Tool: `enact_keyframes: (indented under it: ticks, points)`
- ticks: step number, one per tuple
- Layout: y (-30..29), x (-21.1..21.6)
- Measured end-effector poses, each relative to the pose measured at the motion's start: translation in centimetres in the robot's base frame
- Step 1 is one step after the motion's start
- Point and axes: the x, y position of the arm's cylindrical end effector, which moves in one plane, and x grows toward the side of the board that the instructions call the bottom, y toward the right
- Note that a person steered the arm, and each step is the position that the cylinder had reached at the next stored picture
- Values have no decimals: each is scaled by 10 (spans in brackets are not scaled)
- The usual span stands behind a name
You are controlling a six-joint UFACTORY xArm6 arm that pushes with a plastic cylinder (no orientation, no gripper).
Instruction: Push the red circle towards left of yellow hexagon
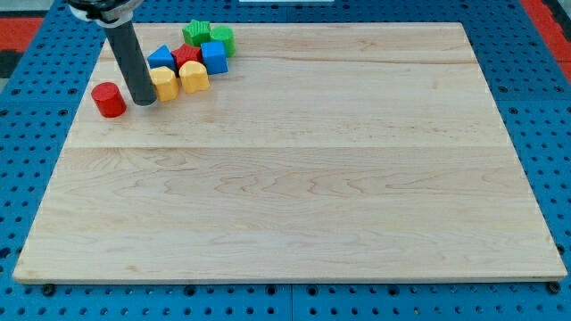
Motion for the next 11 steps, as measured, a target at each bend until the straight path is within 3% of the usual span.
enact_keyframes:
  ticks: [2,4,5,6,9,11]
  points:
    - [21,-6]
    - [0,66]
    - [-41,74]
    - [-83,67]
    - [-75,-2]
    - [-74,30]
